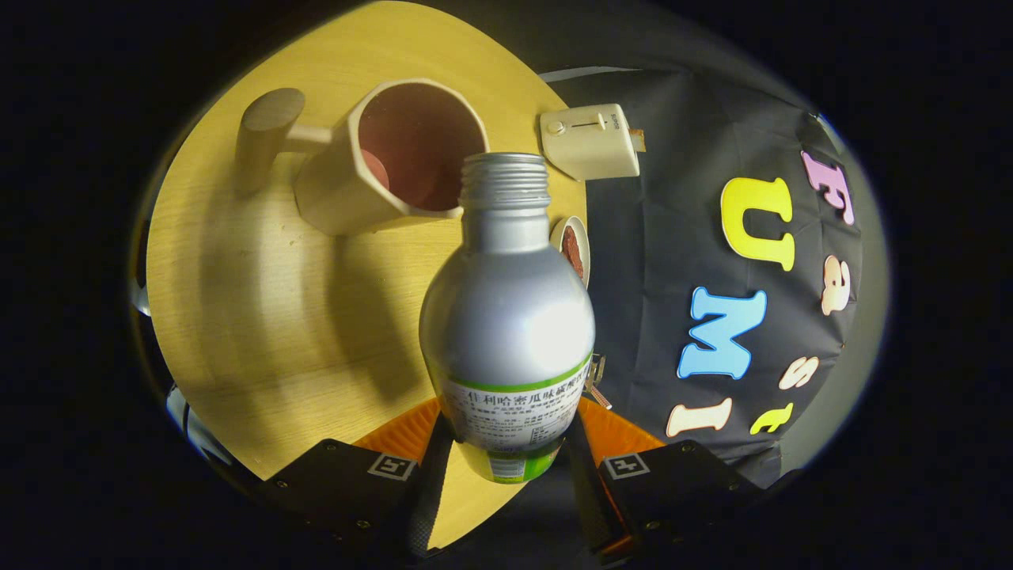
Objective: Take the bottle from table, then pour the juice into the cup, finally place the bottle on the coaster
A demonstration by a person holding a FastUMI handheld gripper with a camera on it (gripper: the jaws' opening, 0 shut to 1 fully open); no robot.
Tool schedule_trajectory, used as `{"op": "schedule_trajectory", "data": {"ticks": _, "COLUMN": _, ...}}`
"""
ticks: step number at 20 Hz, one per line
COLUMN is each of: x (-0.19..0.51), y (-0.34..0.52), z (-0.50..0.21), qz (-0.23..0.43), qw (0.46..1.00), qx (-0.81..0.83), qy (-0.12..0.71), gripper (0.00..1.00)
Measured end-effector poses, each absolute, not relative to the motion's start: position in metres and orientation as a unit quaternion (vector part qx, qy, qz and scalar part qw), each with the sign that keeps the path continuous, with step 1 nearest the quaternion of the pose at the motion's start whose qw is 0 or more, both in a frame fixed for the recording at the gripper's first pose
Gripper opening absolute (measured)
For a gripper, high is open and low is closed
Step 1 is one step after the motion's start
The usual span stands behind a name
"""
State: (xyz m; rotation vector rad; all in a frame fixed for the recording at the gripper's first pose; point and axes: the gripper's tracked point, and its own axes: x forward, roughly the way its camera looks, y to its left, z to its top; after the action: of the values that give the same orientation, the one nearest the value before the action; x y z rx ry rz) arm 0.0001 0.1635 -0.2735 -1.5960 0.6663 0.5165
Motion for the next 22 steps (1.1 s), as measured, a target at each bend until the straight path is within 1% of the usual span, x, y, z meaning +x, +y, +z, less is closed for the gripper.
{"op": "schedule_trajectory", "data": {"ticks": 6, "x": 0.004, "y": 0.164, "z": -0.268, "qz": 0.218, "qw": 0.601, "qx": -0.712, "qy": 0.291, "gripper": 0.71}}
{"op": "schedule_trajectory", "data": {"ticks": 22, "x": 0.011, "y": 0.165, "z": -0.256, "qz": 0.217, "qw": 0.521, "qx": -0.775, "qy": 0.284, "gripper": 0.71}}
